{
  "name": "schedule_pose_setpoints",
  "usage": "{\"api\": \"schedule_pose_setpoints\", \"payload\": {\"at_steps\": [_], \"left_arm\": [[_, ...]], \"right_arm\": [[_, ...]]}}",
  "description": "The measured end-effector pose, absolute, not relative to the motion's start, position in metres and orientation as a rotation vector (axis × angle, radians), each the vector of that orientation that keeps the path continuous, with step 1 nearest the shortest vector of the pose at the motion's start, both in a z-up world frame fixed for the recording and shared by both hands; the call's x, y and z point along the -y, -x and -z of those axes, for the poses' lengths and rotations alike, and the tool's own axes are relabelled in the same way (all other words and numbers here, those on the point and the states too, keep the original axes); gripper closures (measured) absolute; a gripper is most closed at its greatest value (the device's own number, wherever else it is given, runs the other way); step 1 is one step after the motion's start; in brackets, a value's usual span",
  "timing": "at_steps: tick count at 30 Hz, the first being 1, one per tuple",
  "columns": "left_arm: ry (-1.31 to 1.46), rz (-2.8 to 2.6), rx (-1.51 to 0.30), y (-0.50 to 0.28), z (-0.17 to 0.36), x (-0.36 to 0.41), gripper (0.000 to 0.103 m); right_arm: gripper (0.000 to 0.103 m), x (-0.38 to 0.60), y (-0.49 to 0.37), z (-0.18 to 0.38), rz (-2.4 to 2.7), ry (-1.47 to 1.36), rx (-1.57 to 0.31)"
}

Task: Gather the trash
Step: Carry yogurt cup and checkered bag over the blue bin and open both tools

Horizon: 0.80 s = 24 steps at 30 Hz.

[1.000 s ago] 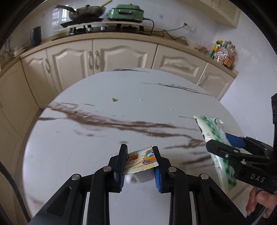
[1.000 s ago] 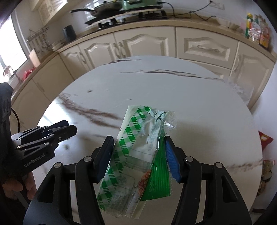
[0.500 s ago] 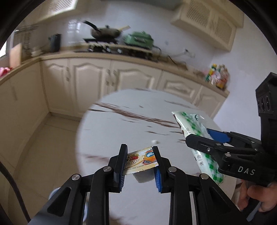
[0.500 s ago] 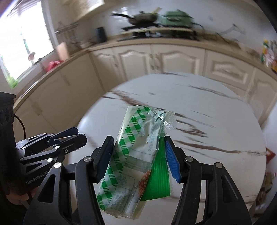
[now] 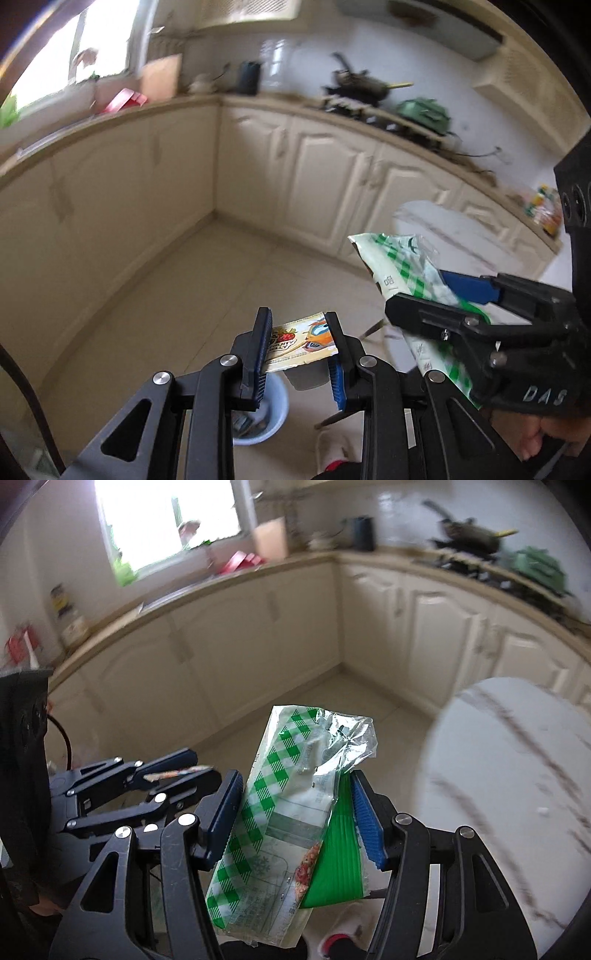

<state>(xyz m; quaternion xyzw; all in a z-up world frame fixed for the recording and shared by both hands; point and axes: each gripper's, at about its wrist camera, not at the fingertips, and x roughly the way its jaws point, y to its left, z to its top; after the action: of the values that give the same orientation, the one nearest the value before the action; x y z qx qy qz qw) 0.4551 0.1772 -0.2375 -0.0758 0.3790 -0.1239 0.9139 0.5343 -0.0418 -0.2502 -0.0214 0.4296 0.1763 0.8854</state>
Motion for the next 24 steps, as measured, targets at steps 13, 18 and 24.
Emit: {"api": "schedule_pose_setpoints", "payload": {"at_steps": [13,18,24], "left_arm": [[0.228,0.125,-1.109,-0.489,0.381,-0.228,0.079],[0.226,0.114,-1.240,-0.506,0.441,-0.236,0.079],[0.232,0.086,-1.334,-0.518,0.486,-0.251,0.078]], "right_arm": [[0.046,-0.007,-0.591,0.409,-0.347,0.074,-1.095],[0.046,0.000,-0.612,0.477,-0.322,0.054,-1.204],[0.046,0.012,-0.628,0.539,-0.309,0.023,-1.303]]}}
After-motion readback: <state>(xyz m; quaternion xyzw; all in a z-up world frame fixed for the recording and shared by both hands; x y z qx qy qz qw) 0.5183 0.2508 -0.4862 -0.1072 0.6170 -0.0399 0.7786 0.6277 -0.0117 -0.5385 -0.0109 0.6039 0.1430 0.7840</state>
